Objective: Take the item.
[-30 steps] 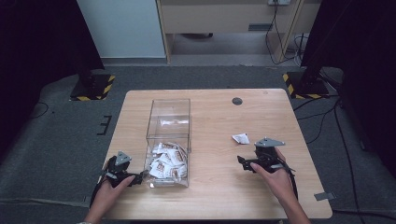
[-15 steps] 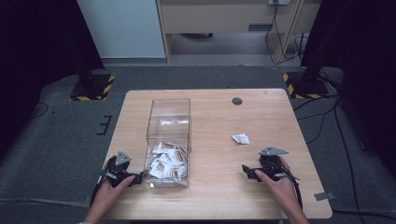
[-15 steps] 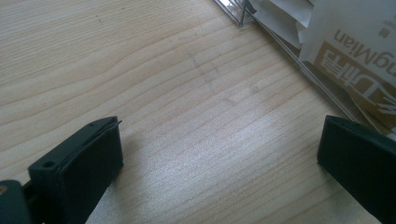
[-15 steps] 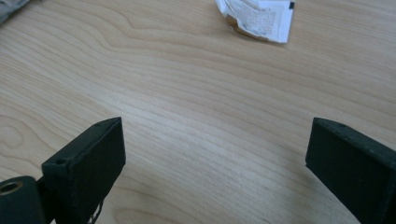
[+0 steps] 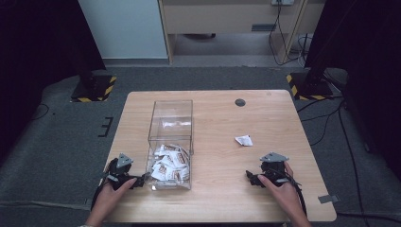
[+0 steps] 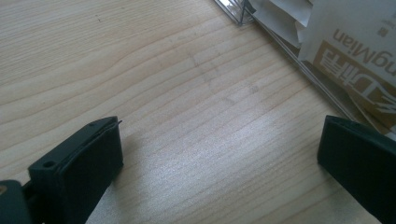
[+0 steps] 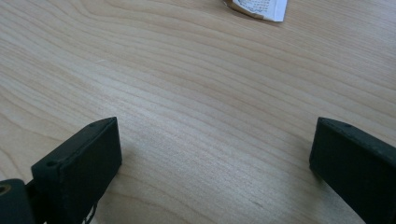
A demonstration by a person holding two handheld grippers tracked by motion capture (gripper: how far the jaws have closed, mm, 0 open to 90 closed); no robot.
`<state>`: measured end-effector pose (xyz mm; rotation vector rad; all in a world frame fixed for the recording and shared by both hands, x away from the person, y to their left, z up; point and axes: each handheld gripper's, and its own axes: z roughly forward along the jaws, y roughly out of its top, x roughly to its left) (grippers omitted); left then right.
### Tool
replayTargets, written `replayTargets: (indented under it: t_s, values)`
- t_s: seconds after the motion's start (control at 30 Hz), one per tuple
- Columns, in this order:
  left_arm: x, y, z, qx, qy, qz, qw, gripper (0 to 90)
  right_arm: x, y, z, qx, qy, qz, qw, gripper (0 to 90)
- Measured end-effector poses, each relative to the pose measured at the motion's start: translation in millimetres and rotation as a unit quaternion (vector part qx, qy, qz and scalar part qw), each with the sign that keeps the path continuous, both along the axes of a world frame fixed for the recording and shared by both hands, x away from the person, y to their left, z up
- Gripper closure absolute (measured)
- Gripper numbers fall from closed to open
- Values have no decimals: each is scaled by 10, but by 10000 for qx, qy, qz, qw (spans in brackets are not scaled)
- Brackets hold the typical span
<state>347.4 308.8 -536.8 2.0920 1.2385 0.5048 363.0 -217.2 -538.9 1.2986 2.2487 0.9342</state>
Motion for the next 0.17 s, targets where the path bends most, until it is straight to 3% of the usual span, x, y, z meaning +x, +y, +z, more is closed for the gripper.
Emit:
replayTargets:
  t_s: [0.17]
  values:
    - [-1, 1, 0, 5, 2, -7, 10000, 0, -15, 0, 1, 13, 4, 16, 10000, 26]
